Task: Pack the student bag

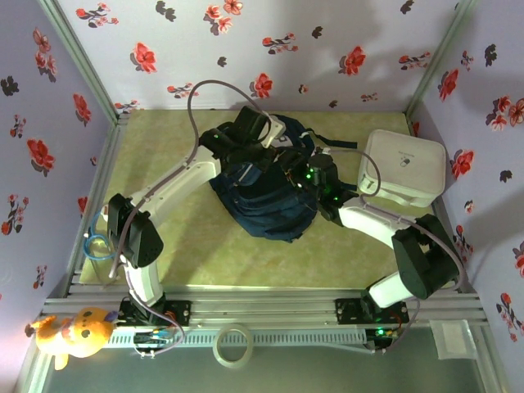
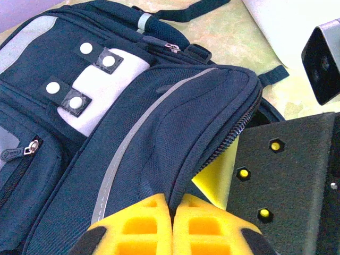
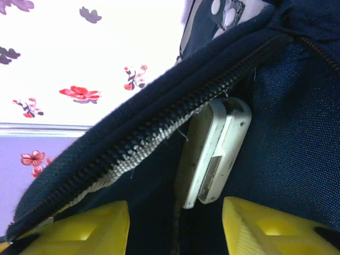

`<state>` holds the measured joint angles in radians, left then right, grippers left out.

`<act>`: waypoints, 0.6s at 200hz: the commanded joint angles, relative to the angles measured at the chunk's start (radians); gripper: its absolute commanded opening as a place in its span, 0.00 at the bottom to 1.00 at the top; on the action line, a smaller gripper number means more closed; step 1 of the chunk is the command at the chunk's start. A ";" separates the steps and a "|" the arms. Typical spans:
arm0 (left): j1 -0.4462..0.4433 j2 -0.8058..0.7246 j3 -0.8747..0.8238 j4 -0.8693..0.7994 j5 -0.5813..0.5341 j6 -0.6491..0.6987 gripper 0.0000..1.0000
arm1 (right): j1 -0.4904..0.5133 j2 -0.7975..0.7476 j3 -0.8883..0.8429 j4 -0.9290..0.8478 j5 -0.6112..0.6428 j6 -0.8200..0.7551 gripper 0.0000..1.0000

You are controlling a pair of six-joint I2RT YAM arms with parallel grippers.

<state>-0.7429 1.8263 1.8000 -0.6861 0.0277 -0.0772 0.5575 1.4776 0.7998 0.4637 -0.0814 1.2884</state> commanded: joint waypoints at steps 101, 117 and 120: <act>0.024 -0.229 -0.266 0.217 0.071 -0.001 0.52 | -0.015 -0.392 -0.183 -0.358 0.262 -0.171 0.60; 0.046 -0.281 -0.345 0.255 0.070 -0.034 0.62 | -0.019 -0.421 -0.186 -0.403 0.277 -0.192 0.65; 0.053 -0.290 -0.361 0.264 0.069 -0.047 0.64 | -0.019 -0.423 -0.186 -0.409 0.278 -0.197 0.66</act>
<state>-0.7258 1.6196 1.5307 -0.5320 0.0803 -0.0811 0.5468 1.0916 0.6277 0.1654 0.1139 1.1587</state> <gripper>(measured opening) 0.586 0.628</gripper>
